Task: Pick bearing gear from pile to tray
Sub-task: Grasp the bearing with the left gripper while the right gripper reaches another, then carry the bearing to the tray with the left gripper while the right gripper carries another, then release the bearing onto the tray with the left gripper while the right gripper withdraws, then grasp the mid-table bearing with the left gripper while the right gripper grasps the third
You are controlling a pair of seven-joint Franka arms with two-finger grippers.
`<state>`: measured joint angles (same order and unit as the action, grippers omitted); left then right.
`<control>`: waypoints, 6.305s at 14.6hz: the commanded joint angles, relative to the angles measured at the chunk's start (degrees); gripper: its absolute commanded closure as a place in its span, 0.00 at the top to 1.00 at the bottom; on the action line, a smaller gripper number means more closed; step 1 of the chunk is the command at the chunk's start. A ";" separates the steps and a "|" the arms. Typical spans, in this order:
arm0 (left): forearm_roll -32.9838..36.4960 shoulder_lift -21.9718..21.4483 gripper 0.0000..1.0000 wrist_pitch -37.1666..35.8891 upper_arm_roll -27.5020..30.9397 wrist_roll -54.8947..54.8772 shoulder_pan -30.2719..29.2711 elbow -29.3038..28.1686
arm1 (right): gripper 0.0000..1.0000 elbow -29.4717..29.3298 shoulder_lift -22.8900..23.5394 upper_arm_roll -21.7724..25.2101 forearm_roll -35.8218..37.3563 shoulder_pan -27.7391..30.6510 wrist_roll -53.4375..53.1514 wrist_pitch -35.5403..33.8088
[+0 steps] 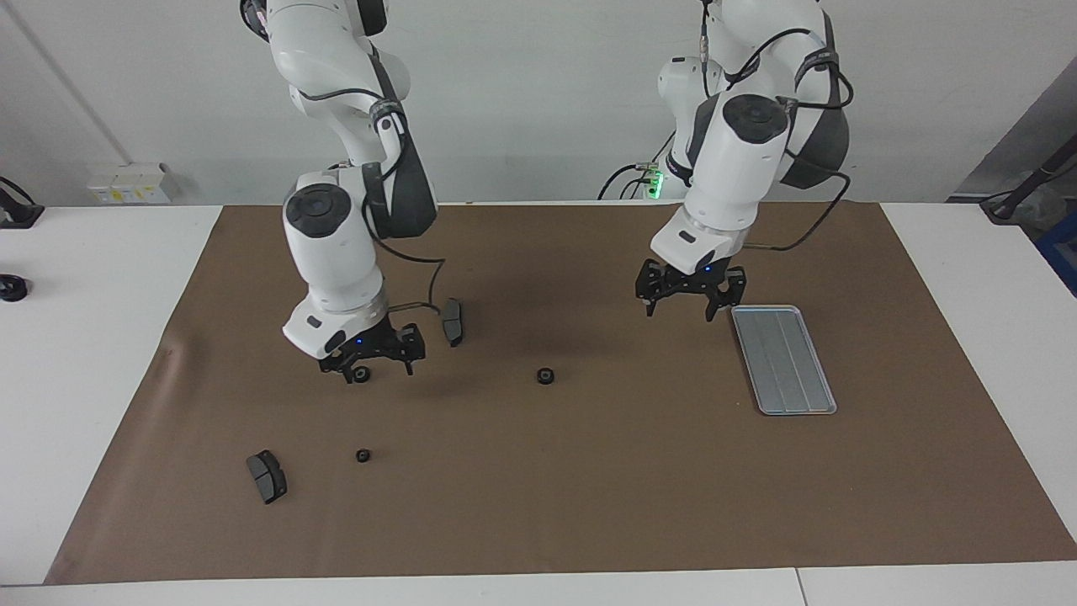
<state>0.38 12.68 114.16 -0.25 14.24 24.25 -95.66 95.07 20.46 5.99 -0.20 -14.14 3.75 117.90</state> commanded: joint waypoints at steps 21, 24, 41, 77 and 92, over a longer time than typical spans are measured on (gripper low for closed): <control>2.70 15.88 1.00 32.89 0.69 16.43 14.51 -7.61 | 0.48 28.59 -6.05 -0.98 -5.33 4.73 19.72 24.92; 2.69 15.88 0.45 32.79 0.77 20.37 14.86 -7.26 | 0.48 29.03 -5.96 -0.98 -5.33 4.99 19.81 26.14; 3.22 -2.03 0.00 18.38 1.56 14.26 0.29 -16.29 | 0.00 8.49 -3.07 -1.16 -5.95 -10.36 -23.48 13.49; 3.31 -12.33 1.00 25.80 1.39 10.02 -23.39 -35.58 | 0.99 -8.76 15.39 -0.10 -2.35 2.97 -1.11 14.28; 5.33 2.67 1.00 17.25 1.39 9.39 4.47 -9.83 | 0.48 -7.79 17.15 -0.10 -1.99 3.15 -1.11 16.83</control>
<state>5.14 10.35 135.08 0.08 21.24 25.19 -112.26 87.77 36.76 6.48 -2.94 -11.74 1.76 133.53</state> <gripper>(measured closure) 0.000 0.511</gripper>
